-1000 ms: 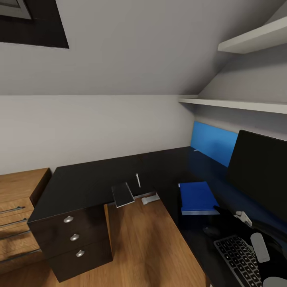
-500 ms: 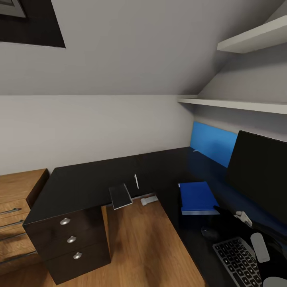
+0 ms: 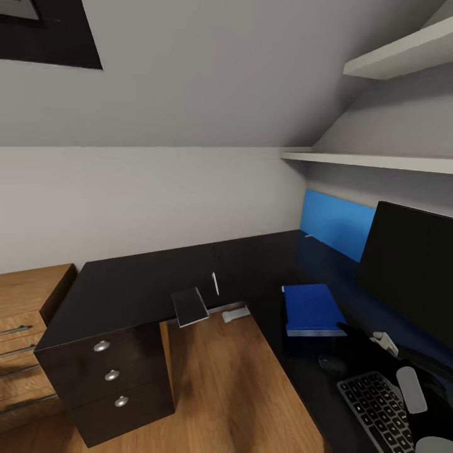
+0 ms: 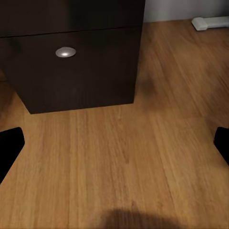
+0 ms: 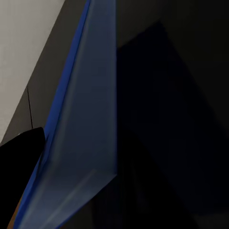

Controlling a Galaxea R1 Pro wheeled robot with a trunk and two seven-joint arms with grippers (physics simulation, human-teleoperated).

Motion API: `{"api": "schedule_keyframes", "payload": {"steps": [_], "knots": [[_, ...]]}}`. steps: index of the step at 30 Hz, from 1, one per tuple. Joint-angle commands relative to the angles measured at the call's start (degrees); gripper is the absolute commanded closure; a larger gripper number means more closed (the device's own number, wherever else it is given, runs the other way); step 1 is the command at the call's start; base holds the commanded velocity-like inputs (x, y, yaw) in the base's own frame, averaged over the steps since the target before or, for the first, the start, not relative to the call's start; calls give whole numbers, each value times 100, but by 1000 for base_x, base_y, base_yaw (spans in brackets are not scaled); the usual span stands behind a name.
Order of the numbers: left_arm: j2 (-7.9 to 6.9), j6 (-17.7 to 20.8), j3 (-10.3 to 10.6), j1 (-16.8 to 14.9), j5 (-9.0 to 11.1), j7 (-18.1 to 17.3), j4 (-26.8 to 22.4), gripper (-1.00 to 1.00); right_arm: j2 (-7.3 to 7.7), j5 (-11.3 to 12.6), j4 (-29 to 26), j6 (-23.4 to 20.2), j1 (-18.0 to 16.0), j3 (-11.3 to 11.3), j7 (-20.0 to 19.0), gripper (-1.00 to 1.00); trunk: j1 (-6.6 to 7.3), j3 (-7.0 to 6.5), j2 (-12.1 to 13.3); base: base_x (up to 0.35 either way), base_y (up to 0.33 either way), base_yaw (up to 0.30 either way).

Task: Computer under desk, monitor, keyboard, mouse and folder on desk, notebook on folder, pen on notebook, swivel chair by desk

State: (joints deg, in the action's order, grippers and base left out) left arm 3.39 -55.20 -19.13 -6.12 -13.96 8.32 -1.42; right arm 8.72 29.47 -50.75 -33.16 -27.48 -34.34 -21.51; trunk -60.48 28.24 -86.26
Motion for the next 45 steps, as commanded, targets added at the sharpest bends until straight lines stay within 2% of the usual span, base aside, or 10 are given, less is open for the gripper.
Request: {"api": "schedule_keyframes", "payload": {"steps": [1, 13, 17, 45], "knots": [[2, -10, -12, -4, -62, 57, 1, -100, -2, -223, 57, 2, -3, -11, 51, 100, 0, 7, -2, 0, 0, 0], [-5, -16, -12, -4, -60, 55, 1, -100, -2, -223, 58, 3, -3, -11, 51, 100, 0, 7, -2, 0, 0, 0], [-4, -17, -12, -4, -54, 56, 1, -100, -2, -223, 57, 3, -3, -11, 51, 100, -88, 79, -163, 0, 0, 0], [-5, -34, -20, -4, -46, 64, 1, -100, -2, -223, 56, 6, -3, -11, 51, 100, -88, 79, -163, 0, 0, 0]]}}
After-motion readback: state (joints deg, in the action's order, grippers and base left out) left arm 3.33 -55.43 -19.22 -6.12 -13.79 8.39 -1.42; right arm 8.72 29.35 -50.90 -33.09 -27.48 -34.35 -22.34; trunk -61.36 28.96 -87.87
